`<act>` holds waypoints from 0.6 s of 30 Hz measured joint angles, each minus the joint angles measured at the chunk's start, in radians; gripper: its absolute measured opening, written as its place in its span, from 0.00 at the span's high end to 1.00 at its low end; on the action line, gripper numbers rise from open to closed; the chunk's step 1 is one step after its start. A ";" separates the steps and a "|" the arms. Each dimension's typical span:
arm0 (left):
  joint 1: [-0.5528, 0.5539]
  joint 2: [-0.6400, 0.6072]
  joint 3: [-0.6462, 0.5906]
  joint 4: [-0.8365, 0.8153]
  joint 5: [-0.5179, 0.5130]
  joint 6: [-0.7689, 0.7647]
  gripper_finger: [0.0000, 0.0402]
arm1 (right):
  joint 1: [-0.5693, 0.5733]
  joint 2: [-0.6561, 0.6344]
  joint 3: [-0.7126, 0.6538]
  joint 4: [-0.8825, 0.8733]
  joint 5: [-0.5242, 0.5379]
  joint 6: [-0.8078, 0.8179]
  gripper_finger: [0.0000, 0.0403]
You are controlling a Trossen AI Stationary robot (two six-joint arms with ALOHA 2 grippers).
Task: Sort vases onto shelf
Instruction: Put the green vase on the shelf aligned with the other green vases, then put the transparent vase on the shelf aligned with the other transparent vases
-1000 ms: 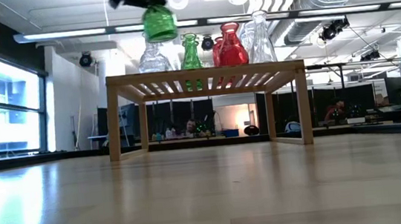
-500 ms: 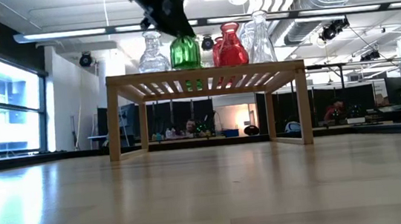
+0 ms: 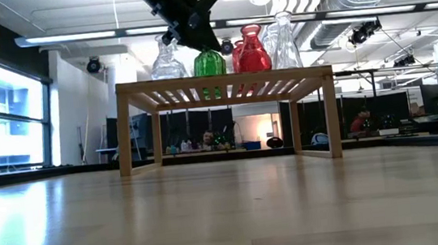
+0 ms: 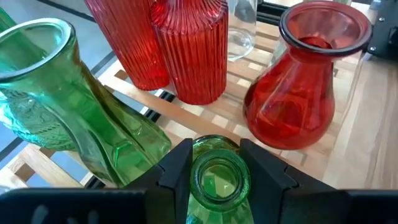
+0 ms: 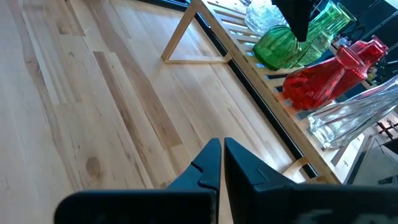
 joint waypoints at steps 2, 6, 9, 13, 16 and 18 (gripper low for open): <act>0.001 0.002 0.000 0.009 0.000 0.001 0.73 | 0.000 0.000 0.000 0.000 0.000 0.000 1.00; 0.001 0.004 -0.003 0.016 -0.001 0.011 0.68 | 0.000 0.000 0.000 0.000 -0.003 0.000 1.00; 0.001 0.004 -0.003 0.017 -0.003 0.020 0.63 | 0.000 0.000 0.000 0.000 -0.003 0.000 1.00; 0.000 0.004 -0.003 0.018 -0.005 0.022 0.56 | 0.000 0.000 0.000 0.000 -0.003 0.000 1.00; 0.000 0.000 -0.003 0.019 -0.005 0.030 0.52 | 0.000 0.000 0.000 0.000 -0.003 0.000 1.00; 0.000 -0.005 -0.003 0.025 -0.005 0.030 0.49 | 0.000 0.000 0.000 0.000 -0.003 0.000 1.00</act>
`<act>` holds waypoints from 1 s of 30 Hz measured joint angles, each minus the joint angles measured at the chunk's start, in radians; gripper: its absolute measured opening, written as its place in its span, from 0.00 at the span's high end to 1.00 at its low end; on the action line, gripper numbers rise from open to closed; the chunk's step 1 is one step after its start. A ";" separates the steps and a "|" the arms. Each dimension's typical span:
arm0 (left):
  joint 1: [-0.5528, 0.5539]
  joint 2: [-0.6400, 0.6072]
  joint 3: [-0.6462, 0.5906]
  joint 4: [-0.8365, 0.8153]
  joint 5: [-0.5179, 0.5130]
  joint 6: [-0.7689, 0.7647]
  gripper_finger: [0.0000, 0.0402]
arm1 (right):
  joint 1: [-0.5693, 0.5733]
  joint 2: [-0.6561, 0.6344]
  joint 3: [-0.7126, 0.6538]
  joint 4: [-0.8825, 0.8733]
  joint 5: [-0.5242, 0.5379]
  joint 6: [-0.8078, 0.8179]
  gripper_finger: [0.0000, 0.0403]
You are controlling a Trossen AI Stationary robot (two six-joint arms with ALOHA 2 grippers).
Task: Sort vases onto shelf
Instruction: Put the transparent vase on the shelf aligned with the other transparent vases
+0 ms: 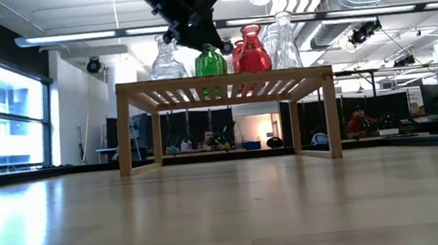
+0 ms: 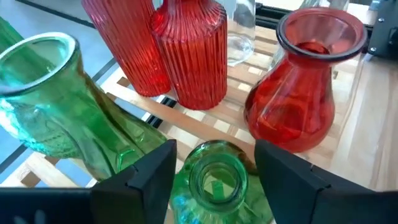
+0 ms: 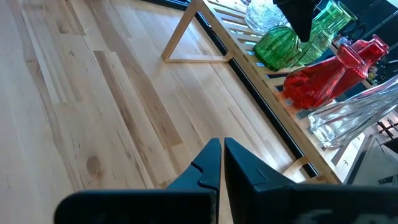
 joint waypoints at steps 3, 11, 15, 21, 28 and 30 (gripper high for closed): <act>0.000 -0.013 0.000 0.001 0.001 0.000 0.46 | 0.000 0.000 0.000 0.000 0.000 0.000 1.00; -0.018 -0.077 -0.001 -0.008 0.008 0.027 0.44 | 0.000 0.000 0.000 0.000 0.001 0.000 1.00; -0.048 -0.112 -0.001 -0.006 0.004 0.076 0.45 | 0.000 0.000 0.000 0.000 0.001 0.000 1.00; -0.099 -0.148 0.000 0.022 -0.028 0.142 0.49 | 0.000 0.000 0.000 0.000 0.001 0.000 1.00; -0.202 -0.214 -0.009 -0.061 -0.033 0.278 0.61 | 0.005 0.000 0.000 0.000 0.000 0.000 1.00; -0.236 -0.249 -0.061 -0.057 -0.073 0.286 0.67 | 0.012 0.000 0.000 -0.001 0.000 0.000 1.00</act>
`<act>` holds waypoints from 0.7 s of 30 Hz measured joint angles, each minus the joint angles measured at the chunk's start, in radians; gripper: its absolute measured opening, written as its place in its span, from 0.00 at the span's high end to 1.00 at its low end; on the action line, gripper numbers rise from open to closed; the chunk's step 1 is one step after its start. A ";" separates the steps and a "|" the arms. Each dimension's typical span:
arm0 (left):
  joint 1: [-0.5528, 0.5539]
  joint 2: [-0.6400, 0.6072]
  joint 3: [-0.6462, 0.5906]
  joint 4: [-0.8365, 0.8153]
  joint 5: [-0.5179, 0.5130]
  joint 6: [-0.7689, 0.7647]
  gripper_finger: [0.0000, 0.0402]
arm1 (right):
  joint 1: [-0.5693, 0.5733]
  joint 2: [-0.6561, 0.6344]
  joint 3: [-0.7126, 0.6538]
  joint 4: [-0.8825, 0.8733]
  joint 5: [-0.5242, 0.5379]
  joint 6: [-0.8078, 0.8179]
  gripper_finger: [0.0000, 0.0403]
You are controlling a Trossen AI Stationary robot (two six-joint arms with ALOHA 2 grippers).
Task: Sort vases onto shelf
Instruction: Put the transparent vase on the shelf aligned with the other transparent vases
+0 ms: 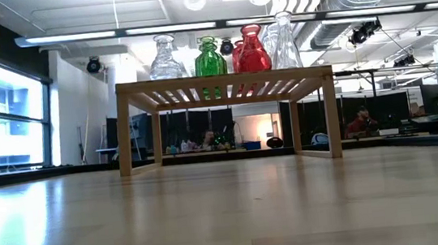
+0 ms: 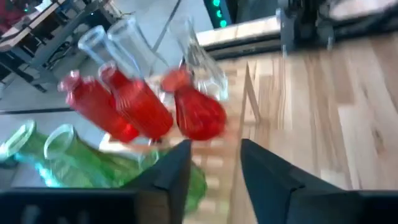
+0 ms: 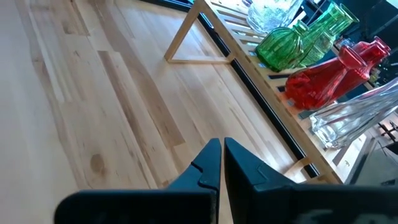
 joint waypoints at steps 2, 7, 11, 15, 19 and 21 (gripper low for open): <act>-0.029 -0.046 -0.082 0.031 -0.030 0.001 0.73 | 0.011 0.000 0.000 0.000 0.002 -0.002 1.00; -0.113 -0.203 -0.363 0.242 -0.034 -0.005 0.87 | 0.041 0.000 0.000 0.000 0.002 -0.001 1.00; -0.191 -0.333 -0.578 0.485 -0.026 -0.025 0.93 | 0.061 0.000 0.005 0.002 -0.051 0.019 1.00; -0.262 -0.434 -0.744 0.669 -0.025 -0.028 0.95 | 0.073 0.000 0.049 0.004 -0.135 0.022 1.00; -0.317 -0.507 -0.848 0.750 -0.025 -0.059 0.95 | 0.084 0.000 0.118 0.001 -0.276 0.019 1.00; -0.339 -0.533 -0.890 0.780 -0.025 -0.070 0.95 | 0.094 0.000 0.150 0.003 -0.385 0.028 1.00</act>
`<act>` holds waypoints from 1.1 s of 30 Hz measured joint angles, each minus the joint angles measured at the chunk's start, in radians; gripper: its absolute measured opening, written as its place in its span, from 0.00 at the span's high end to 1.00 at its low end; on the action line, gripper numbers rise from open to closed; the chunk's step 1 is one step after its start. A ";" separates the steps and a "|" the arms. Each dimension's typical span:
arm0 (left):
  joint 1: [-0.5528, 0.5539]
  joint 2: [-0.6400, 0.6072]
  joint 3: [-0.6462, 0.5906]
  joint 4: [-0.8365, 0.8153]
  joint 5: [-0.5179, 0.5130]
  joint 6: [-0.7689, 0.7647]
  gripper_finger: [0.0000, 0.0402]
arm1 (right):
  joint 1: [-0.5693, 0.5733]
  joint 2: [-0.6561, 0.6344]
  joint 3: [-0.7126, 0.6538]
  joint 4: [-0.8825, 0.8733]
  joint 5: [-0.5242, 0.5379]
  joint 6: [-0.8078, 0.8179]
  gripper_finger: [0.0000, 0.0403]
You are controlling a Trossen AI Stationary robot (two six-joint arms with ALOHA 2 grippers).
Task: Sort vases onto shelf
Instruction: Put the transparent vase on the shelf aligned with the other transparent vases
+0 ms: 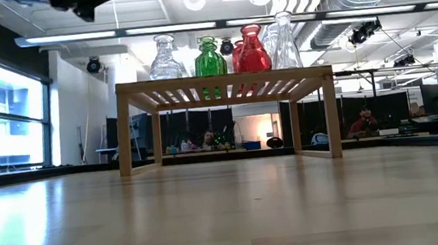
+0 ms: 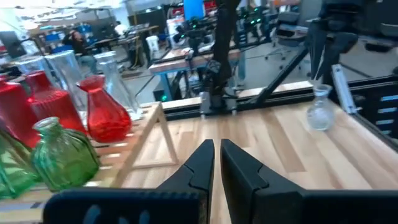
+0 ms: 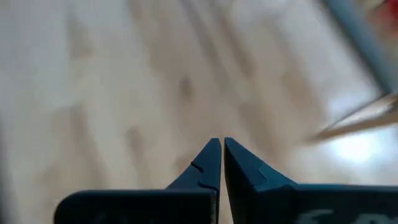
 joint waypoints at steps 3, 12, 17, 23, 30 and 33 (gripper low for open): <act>-0.025 -0.023 -0.048 0.033 0.000 -0.009 0.95 | 0.018 0.000 0.030 0.006 -0.145 0.063 1.00; -0.049 -0.026 -0.087 0.074 0.000 -0.034 0.95 | 0.074 0.000 0.024 -0.028 -0.416 0.352 0.96; -0.049 -0.026 -0.087 0.074 0.000 -0.043 0.95 | 0.102 0.000 0.011 -0.096 -0.543 0.546 0.76; -0.049 -0.026 -0.087 0.069 0.000 -0.060 0.95 | 0.131 0.001 0.011 -0.109 -0.568 0.678 0.47; -0.049 -0.026 -0.088 0.047 0.000 -0.062 0.95 | 0.163 0.038 0.011 -0.102 -0.616 0.796 0.32; -0.049 -0.026 -0.088 0.047 0.000 -0.071 0.95 | 0.175 0.055 0.011 -0.079 -0.615 0.820 0.31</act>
